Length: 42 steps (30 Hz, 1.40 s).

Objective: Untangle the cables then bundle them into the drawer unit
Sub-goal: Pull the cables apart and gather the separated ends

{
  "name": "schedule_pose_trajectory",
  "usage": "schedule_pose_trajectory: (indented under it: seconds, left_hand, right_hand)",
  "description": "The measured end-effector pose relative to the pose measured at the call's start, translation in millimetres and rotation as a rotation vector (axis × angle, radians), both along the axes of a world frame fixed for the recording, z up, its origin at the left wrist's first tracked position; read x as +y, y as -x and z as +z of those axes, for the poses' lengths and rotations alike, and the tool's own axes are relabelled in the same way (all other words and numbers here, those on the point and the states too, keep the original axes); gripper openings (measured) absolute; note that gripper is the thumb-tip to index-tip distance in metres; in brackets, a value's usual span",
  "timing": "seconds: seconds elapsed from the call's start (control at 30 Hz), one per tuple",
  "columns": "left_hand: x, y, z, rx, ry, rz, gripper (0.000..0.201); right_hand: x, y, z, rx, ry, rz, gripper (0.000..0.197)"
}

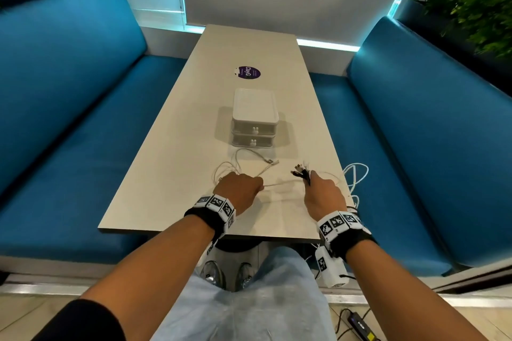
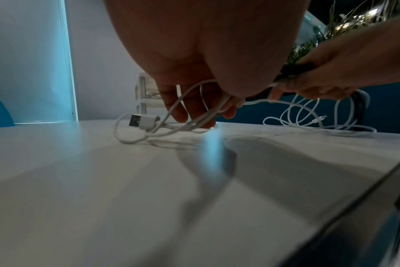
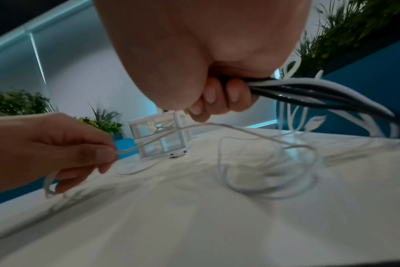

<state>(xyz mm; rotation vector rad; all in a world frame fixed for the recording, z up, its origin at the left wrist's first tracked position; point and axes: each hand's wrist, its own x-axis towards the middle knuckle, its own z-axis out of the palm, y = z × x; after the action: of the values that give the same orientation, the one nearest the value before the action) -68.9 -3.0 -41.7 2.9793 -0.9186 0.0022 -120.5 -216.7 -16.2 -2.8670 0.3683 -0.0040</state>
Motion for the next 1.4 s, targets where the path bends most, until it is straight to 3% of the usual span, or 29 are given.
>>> schedule_pose_trajectory:
  seconds: [0.13, 0.23, 0.33, 0.5, 0.67, 0.83, 1.0, 1.17, 1.27, 1.4]
  left_hand:
    - [-14, 6, 0, -0.031, -0.012, -0.041, 0.028]
    - [-22, 8, 3, -0.024, -0.009, -0.07, 0.031]
    - [-22, 9, 1, -0.004, -0.02, -0.088, 0.029]
    - [-7, 4, 2, -0.012, -0.063, -0.105, 0.037]
    - [25, -2, -1, -0.003, -0.074, -0.086, 0.024]
    - [4, 10, -1, 0.026, -0.081, -0.071, 0.022]
    - [-21, 21, 0, -0.026, -0.06, -0.119, 0.025]
    - [-27, 20, -1, 0.001, 0.011, -0.124, 0.026]
    - [-22, 19, -3, 0.047, 0.076, -0.095, 0.022]
    - [-18, 19, -4, 0.088, 0.246, 0.0, 0.033]
  right_hand:
    - [22, 0, 3, -0.043, -0.123, 0.106, 0.028]
    - [30, 0, -4, 0.07, -0.206, 0.252, 0.027]
    - [28, 0, -6, 0.157, -0.284, 0.279, 0.026]
    - [19, 0, -5, 0.188, -0.145, 0.255, 0.026]
    - [-15, 3, -4, 0.178, 0.028, 0.117, 0.031]
    - [-8, 10, -7, 0.119, 0.045, 0.045, 0.023]
    - [12, 15, -7, 0.055, -0.068, 0.205, 0.025]
    - [15, 16, -8, 0.153, -0.149, 0.32, 0.027]
    - [12, 15, -5, 0.191, -0.126, 0.349, 0.027]
    - [3, 12, -11, 0.212, 0.012, 0.306, 0.028]
